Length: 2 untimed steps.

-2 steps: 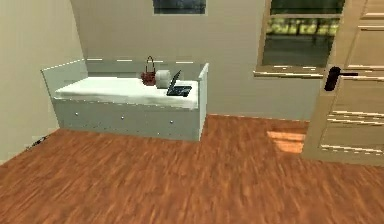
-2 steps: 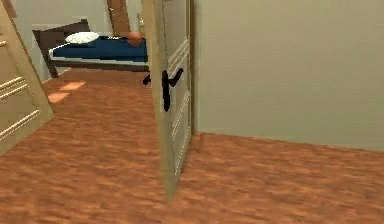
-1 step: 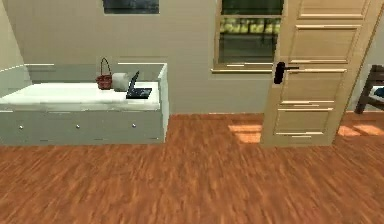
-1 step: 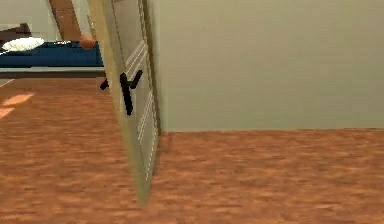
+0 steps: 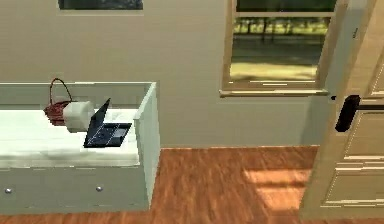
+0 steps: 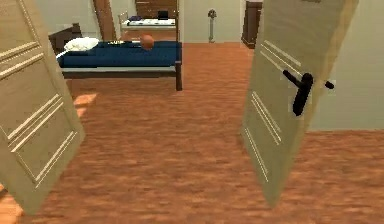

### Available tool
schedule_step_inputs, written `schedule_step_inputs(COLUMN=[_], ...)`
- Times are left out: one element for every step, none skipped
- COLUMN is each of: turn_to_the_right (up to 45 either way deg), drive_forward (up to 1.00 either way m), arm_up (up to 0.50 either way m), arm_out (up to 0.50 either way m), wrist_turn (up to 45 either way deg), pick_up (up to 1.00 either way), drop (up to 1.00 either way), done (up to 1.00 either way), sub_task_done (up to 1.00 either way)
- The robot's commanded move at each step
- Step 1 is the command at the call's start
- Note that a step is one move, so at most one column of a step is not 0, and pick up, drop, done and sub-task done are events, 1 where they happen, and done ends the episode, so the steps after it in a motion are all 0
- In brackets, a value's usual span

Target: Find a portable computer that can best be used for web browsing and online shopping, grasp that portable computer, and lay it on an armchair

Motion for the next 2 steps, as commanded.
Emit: schedule_step_inputs(turn_to_the_right=[3.0, 0.0], drive_forward=[0.00, 0.70], arm_up=[0.00, 0.00], arm_out=[0.00, 0.00], wrist_turn=[0.0, 0.0], pick_up=[0.00, 0.00], drop=[0.00, 0.00], done=[0.00, 0.00], sub_task_done=[0.00, 0.00])
